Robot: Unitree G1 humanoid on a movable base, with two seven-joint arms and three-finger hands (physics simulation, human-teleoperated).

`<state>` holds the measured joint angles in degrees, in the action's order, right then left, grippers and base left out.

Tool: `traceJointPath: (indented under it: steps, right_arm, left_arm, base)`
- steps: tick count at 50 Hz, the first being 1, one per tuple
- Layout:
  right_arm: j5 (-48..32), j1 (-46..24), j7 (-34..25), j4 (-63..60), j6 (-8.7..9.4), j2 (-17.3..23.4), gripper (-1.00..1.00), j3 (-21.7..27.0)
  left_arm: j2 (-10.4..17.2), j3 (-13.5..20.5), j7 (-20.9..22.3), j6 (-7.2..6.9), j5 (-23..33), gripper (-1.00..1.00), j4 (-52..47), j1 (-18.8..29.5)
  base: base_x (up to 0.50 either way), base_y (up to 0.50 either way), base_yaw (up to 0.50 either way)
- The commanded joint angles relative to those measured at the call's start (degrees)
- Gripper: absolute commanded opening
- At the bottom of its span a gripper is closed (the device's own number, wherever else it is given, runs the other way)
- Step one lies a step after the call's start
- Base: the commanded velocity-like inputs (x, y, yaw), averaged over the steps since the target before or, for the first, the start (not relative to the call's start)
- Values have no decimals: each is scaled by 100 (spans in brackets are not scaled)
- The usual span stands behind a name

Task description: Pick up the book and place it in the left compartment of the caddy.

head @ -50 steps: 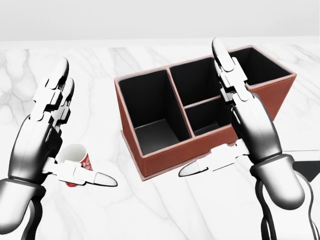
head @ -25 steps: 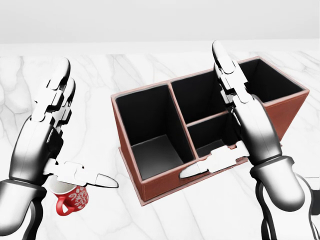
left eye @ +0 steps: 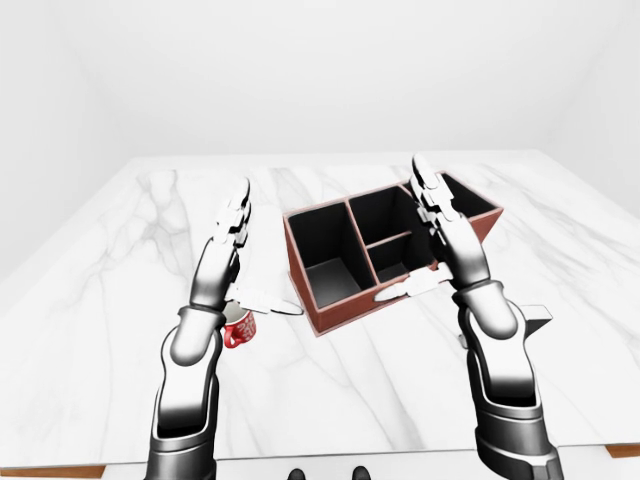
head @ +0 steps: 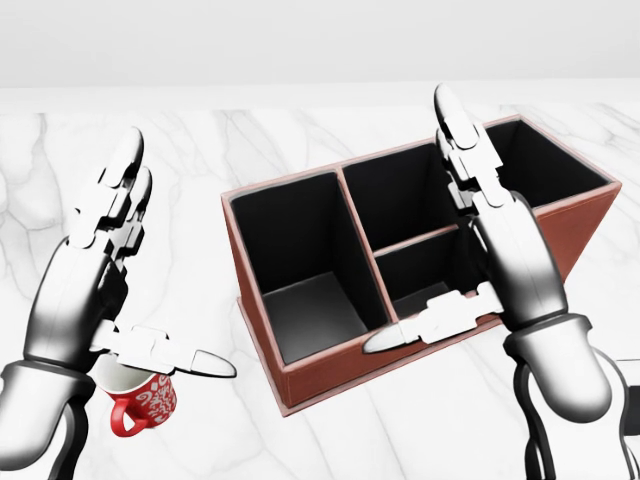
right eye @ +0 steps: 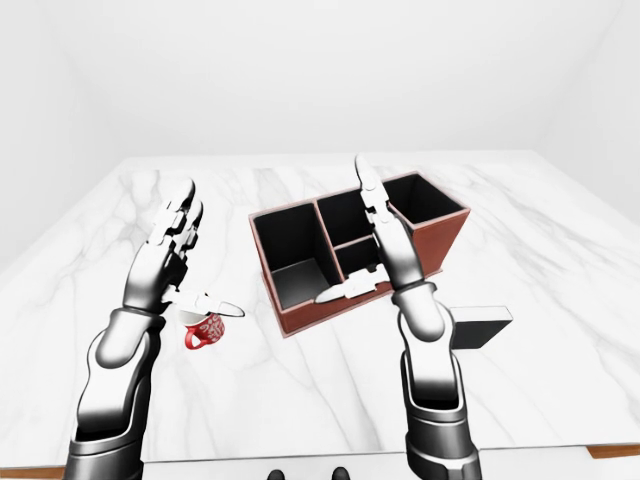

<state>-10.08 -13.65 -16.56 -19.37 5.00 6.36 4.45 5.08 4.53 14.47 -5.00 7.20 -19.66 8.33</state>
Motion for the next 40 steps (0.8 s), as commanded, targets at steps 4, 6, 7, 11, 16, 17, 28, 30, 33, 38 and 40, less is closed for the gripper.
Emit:
traceJointPath:
  steps: [4,6,7,11,16,17,28,30,33,38,40]
  right_arm:
    - [153,73,-127,-163,0,-3,100,0]
    - [144,75,-156,-169,0,2,100,-16]
    - [124,80,-158,-166,0,-2,100,-34]
    - [-99,111,-159,-108,0,7,100,-128]
    - [-186,84,-158,-87,0,-57,100,-138]
    - [-176,83,-184,-110,0,-64,100,-143]
    - [-230,38,-175,-113,0,-77,100,-137]
    - [-237,38,-163,-76,0,-76,100,-143]
    - [-233,67,-175,-96,0,-76,100,-150]
    - [-184,64,-147,-80,0,-84,100,-126]
    - [-185,63,-144,-81,0,-82,100,-128]
  left_arm:
    - [-4,6,-7,0,24,100,105,-35]
    - [-5,5,-5,0,23,100,106,-42]
    - [-4,6,-6,0,26,100,112,-47]
    - [2,14,-4,0,26,100,137,-41]
    - [-2,18,10,0,2,100,120,-54]
    - [-1,19,11,0,1,100,126,-54]
    - [2,27,5,0,-14,100,154,-58]
    - [0,22,7,0,-15,100,152,-63]
    - [-1,22,8,0,-17,100,150,-65]
    - [-3,23,5,0,-20,100,153,-74]
    - [-3,25,5,0,-23,100,152,-71]
  base:
    - [0,0,-46]
    - [0,0,-50]
    - [0,0,-50]
    - [0,0,-43]
    - [0,0,0]
    - [0,0,0]
    - [0,0,0]
    - [0,0,0]
    - [12,-2,0]
    - [28,-4,0]
    - [0,0,0]
